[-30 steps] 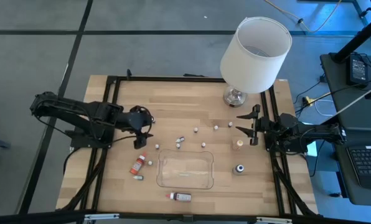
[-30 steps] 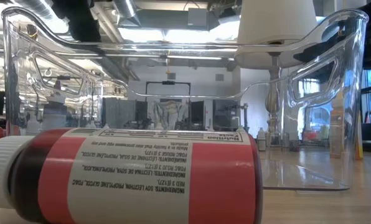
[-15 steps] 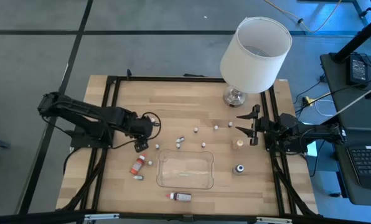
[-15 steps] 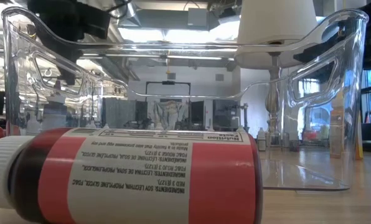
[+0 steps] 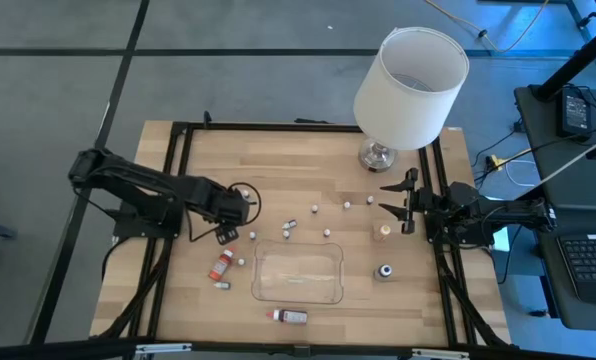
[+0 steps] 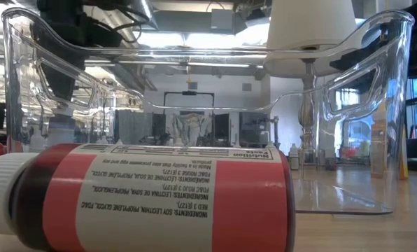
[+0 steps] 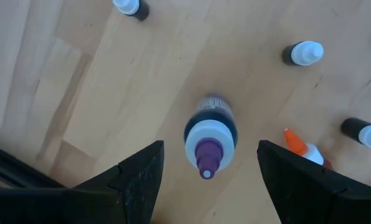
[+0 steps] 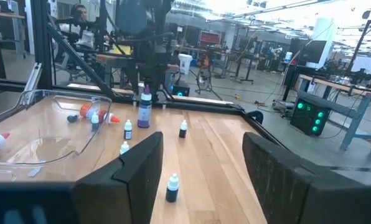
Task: Pick & Place food coloring
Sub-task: Put the big purple food coloring bottle into the container
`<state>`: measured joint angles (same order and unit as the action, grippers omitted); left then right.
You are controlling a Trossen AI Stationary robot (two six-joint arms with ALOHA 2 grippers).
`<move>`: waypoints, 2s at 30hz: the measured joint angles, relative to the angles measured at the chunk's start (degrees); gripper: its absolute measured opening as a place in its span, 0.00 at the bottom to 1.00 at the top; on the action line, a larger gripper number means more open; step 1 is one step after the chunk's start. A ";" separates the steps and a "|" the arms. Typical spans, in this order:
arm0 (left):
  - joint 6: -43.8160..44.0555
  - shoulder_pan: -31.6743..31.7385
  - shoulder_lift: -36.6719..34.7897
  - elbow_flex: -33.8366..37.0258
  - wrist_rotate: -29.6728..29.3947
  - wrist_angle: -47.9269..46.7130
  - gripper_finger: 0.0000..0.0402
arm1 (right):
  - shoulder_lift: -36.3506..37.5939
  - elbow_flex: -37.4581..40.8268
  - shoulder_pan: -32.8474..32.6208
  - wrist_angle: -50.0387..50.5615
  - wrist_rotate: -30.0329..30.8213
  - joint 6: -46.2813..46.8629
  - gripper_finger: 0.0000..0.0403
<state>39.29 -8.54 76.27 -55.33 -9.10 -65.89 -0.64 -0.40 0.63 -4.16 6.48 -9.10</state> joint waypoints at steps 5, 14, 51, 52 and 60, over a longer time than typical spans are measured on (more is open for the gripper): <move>0.02 0.00 1.57 -0.02 1.39 0.04 0.63 | 0.00 0.00 0.01 0.00 0.00 0.00 0.55; 0.02 0.00 2.86 -0.02 1.50 0.21 0.62 | 0.00 0.00 0.00 0.00 0.00 -0.02 0.55; -1.05 0.00 2.80 -0.02 1.11 2.29 0.34 | 0.00 0.00 0.00 0.00 0.00 0.00 0.55; -1.20 0.00 2.80 -0.02 1.09 2.29 0.34 | 0.00 0.00 0.01 0.00 0.00 0.00 0.55; -3.63 0.02 2.80 -0.02 -0.20 2.29 0.32 | 0.00 0.00 0.01 -0.02 0.00 -0.13 0.55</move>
<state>35.66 -8.51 79.07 -55.35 -9.30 -63.59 -0.64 -0.40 0.64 -4.18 6.48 -9.23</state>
